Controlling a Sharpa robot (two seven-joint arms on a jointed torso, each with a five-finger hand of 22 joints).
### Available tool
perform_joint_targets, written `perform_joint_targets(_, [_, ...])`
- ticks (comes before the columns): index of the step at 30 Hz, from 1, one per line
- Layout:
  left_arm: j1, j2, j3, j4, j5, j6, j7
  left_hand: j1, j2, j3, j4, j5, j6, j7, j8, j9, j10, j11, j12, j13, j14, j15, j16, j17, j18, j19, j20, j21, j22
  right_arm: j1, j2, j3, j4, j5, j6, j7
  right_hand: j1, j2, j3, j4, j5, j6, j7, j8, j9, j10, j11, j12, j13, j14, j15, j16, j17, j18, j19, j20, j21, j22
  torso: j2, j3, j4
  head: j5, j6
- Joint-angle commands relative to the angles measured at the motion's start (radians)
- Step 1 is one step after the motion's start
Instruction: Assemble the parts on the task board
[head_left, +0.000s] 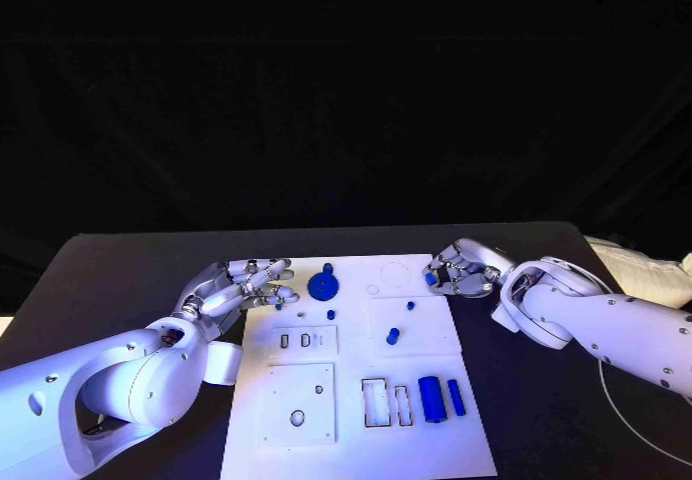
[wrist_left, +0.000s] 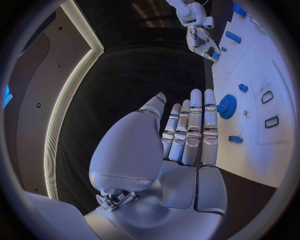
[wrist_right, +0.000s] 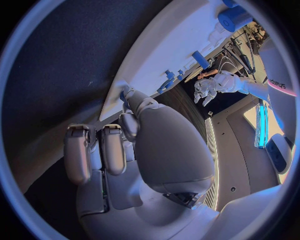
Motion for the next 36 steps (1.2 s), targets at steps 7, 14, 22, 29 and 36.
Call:
perform_joint_targets(7, [0.0,0.001,0.001,0.002,0.001,0.02,0.003,0.009,0.001,0.0,-0.004,0.003,0.002,0.005,-0.005,0.0,0.003,0.001,-0.003,0.001,-0.003,0.002,0.0,0.001,0.018,0.008,-0.002,-0.005,-0.001,-0.003,0.002,-0.002,0.0,-0.041,0.017,-0.019,-0.035,0.009,0.005,0.003,-0.007,0.034,-0.012,0.018,0.006,0.0,-0.015,-0.001,-0.018,0.063,-0.015,0.004,0.06,-0.011,0.0,-0.015,0.003,0.082,0.0,0.0004,-0.0003,-0.002,0.0])
perform_joint_targets(14, [0.0,0.001,0.001,0.002,0.001,0.019,0.003,0.009,0.001,0.0,-0.004,0.003,0.002,0.005,-0.005,0.0,0.003,0.001,-0.003,0.001,-0.003,0.002,0.0,0.001,0.018,0.008,-0.002,-0.005,-0.001,-0.003,0.001,-0.002,0.029,0.035,-0.026,-0.027,-0.09,0.009,-0.016,0.028,0.011,0.032,-0.019,0.017,0.004,0.004,-0.02,-0.002,-0.017,0.062,-0.02,0.001,0.058,-0.01,-0.001,-0.021,0.001,0.079,-0.002,0.001,-0.0018,-0.002,0.002])
perform_joint_targets(22, [0.0,0.002,0.0,-0.013,0.017,0.017,0.004,0.009,0.001,0.0,-0.005,0.003,0.002,0.005,-0.005,0.0,0.003,0.001,-0.004,0.001,-0.003,0.002,0.0,0.002,0.018,0.008,-0.002,-0.006,-0.001,0.001,-0.01,-0.002,0.104,0.32,-0.033,-0.069,-0.099,0.03,-0.012,0.032,0.013,0.024,-0.019,0.012,0.002,0.003,-0.021,-0.009,-0.021,0.061,-0.022,-0.004,0.051,-0.009,-0.005,-0.023,-0.001,0.073,-0.015,-0.0037,-0.0018,-0.001,0.004])
perform_joint_targets(29, [-0.002,0.004,0.0,-0.031,0.041,0.018,0.006,0.012,0.003,0.001,-0.007,0.003,0.003,0.004,-0.005,0.001,0.003,0.001,-0.004,0.001,-0.003,0.001,0.0,0.003,0.019,0.008,-0.002,-0.006,-0.002,0.001,0.012,-0.002,0.168,0.365,-0.056,-0.12,-0.103,0.036,-0.012,0.033,0.013,0.018,-0.017,0.008,0.0,0.004,-0.02,-0.007,-0.019,0.061,-0.021,-0.004,0.051,-0.009,-0.004,-0.023,-0.001,0.073,-0.032,-0.0094,0.0015,0.009,-0.007])
perform_joint_targets(36, [-0.005,0.006,0.0,-0.047,0.049,0.019,0.008,0.013,0.003,0.001,-0.008,0.003,0.003,0.004,-0.005,0.001,0.003,0.0,-0.005,0.001,-0.003,0.001,0.0,0.004,0.019,0.008,-0.002,-0.006,-0.002,-0.006,0.07,-0.008,0.223,0.237,-0.075,-0.201,-0.105,0.036,-0.013,0.033,0.012,0.014,-0.015,0.006,-0.001,0.003,-0.018,-0.008,-0.019,0.061,-0.021,-0.005,0.05,-0.009,-0.005,-0.023,-0.002,0.072,-0.046,-0.0157,0.0087,0.022,-0.022])
